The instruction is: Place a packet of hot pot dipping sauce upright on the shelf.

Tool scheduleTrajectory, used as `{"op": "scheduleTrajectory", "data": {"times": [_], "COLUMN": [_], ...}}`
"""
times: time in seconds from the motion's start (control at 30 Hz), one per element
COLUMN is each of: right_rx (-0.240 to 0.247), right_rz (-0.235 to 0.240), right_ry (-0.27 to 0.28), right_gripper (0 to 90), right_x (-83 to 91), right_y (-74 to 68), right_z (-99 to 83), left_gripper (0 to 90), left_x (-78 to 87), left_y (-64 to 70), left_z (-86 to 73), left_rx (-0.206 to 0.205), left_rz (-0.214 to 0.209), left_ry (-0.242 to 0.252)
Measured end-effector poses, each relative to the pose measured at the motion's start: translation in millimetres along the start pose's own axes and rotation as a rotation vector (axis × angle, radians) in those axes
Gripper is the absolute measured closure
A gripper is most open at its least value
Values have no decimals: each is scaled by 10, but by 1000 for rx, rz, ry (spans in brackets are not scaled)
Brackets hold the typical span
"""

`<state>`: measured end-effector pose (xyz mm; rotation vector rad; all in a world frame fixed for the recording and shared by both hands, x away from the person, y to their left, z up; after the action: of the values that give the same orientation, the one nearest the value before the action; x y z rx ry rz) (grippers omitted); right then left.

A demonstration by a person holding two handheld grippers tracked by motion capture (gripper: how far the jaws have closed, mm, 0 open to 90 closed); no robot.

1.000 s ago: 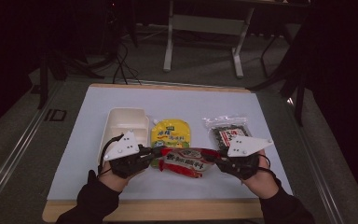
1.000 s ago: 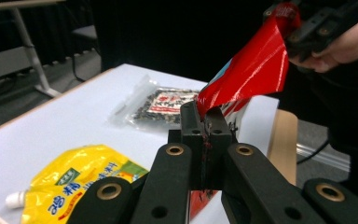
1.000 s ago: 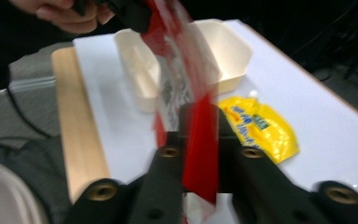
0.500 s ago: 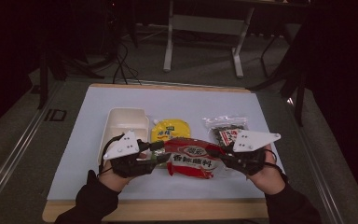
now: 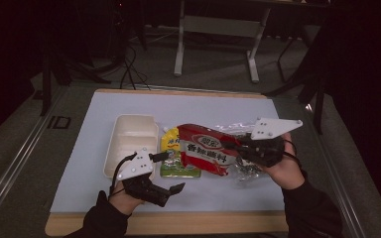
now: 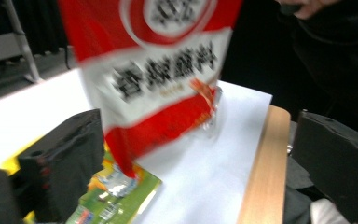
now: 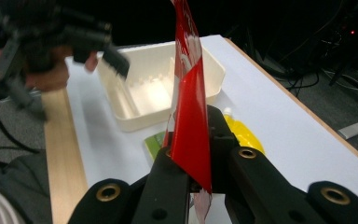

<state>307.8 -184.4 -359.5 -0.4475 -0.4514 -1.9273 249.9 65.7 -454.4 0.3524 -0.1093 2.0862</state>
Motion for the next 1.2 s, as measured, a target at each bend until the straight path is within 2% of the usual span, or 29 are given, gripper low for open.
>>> {"op": "scheduleTrajectory", "data": {"times": [0.23, 0.47, 0.63, 0.7, 0.77, 0.93, 1.0, 1.17, 1.2], "right_rx": [-3, -11, -13, -15, -26, -38, -34, -42, -45], "right_rz": [-14, -31, -43, -48, -42, -40, -34, -24, -20], "right_ry": [4, 3, 7, 9, 20, 31, 30, 30, 31], "right_gripper": [892, 892, 892, 891, 891, 892, 892, 892, 892], "right_x": [-95, -231, -343, -393, -447, -586, -660, -845, -884], "right_y": [139, 278, 360, 396, 435, 498, 515, 570, 581], "right_z": [141, 297, 400, 439, 483, 571, 613, 744, 772], "left_gripper": [25, 25, 26, 26, 26, 26, 26, 26, 26], "left_x": [-33, -40, -8, -2, 0, -14, -16, -22, -26], "left_y": [150, 241, 231, 225, 221, 178, 164, 166, 171], "left_z": [-220, -423, -579, -634, -679, -789, -805, -843, -851], "left_rx": [18, 14, 7, 20, 14, 9, 14, -9, -4], "left_rz": [-26, -6, 34, 37, 48, 54, 51, 57, 55], "left_ry": [1, -9, -22, -21, -30, -41, -25, -33, -34]}}
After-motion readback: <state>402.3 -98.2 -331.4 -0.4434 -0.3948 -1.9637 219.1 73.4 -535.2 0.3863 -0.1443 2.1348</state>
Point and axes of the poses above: each handheld gripper's, and its own axes: x roughly backward along the jaws, z roughly out of its top, y roughly to its right, the point moved 4 cm from there along -x, roughly forward along the jaws, and after that the axes turned 1 degree about z, right-handed, at the moved point
